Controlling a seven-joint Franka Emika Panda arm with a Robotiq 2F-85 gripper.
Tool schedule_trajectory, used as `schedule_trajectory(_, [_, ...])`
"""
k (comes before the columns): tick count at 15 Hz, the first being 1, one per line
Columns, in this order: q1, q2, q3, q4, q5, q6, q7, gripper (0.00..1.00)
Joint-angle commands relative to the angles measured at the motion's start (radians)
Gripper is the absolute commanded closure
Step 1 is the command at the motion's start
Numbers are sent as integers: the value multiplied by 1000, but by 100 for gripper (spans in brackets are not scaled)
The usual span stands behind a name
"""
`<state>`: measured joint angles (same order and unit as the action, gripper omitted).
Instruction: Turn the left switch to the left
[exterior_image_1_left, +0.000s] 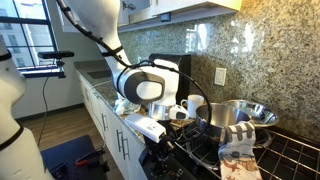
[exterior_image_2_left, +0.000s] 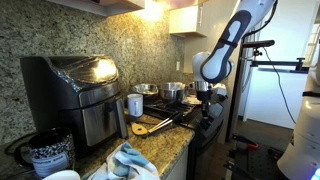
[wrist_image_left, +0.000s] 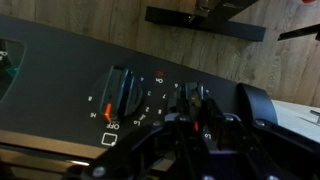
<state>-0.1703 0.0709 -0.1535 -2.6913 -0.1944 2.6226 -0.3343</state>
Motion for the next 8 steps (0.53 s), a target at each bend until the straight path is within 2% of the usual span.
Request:
schedule_trajectory(1, [19,183,3,85,-113,64,0,91])
schedule_trajectory(2, [20,186,2,88,-131,60,7,91])
schedule_trajectory(3, [28,195,-1,102,-198,46,19,92])
schedule_trajectory(4, [18,16,6,19,-108,-26,-8,78])
schedule_trajectory(6, [31,26,8,35,-161,-52,7,78])
schedule_trajectory(8, [35,28,9,38,-163,-61,7,78])
